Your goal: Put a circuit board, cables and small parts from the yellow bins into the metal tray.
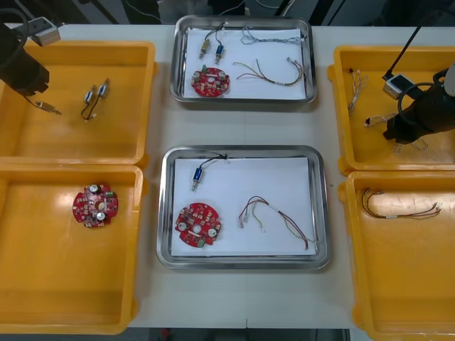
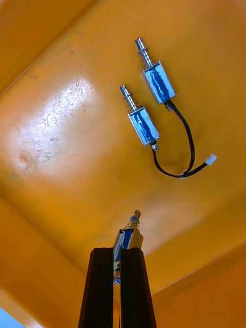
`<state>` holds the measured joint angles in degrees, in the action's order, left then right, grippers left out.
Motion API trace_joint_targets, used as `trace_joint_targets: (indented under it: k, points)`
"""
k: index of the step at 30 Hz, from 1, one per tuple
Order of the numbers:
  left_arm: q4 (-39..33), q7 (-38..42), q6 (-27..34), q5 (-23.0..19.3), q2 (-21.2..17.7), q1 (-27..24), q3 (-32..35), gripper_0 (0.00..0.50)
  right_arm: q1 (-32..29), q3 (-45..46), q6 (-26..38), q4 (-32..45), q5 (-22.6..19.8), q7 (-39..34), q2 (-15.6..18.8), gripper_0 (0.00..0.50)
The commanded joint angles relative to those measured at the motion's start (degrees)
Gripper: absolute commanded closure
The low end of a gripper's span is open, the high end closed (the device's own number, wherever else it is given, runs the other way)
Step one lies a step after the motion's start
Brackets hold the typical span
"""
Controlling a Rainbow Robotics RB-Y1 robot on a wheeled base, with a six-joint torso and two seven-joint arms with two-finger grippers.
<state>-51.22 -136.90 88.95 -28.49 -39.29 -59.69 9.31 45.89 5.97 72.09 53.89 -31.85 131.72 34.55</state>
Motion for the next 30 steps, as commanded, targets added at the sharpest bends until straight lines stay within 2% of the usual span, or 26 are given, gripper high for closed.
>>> trace_joint_targets:
  k: [1,7,22,23,24,27,28,29,30]
  points:
    - [-1.78,4.89,-2.91,-0.69,-2.02,2.3,-0.43,0.5,-3.7,-0.08,0.69,-0.8,-0.59,-1.56,-0.63,0.0]
    - [-1.78,5.77,-7.04,-1.74,-1.84,4.58,-2.45,0.5,-4.31,-0.08,-1.16,-0.8,-1.99,-2.0,-0.63,0.0]
    - [-1.78,8.49,-13.63,-3.5,-0.87,8.36,-5.79,0.5,-5.1,-0.08,-1.95,-0.8,-2.17,-2.17,-0.98,0.0]
    - [-1.78,8.67,-13.72,-3.5,-0.79,8.36,-5.79,0.5,-5.1,-0.08,-2.04,-0.8,-2.26,-2.17,-0.98,0.082]
    - [-1.78,8.85,-13.63,-3.5,-0.79,8.36,-5.97,0.5,-5.1,-0.08,-2.04,-0.8,-2.26,-2.17,-0.98,0.201]
    - [-1.78,9.37,-13.72,-3.59,-0.7,8.36,-6.14,0.5,-5.46,-0.08,-2.56,-0.8,-2.52,-1.91,-0.98,0.429]
    - [-1.78,9.37,-13.72,-3.59,-0.7,8.36,-6.14,0.5,-5.46,-0.08,-2.56,-0.8,-2.52,-1.91,-0.98,0.429]
    - [-1.78,9.73,-13.63,-3.5,-0.7,8.36,-6.14,0.499,-5.72,0.01,-3.09,-0.8,-2.96,-1.73,-0.98,0.481]
    - [-1.78,9.73,-13.63,-3.5,-0.7,8.36,-6.14,0.499,-5.72,0.01,-3.09,-0.8,-2.96,-1.73,-0.98,0.481]
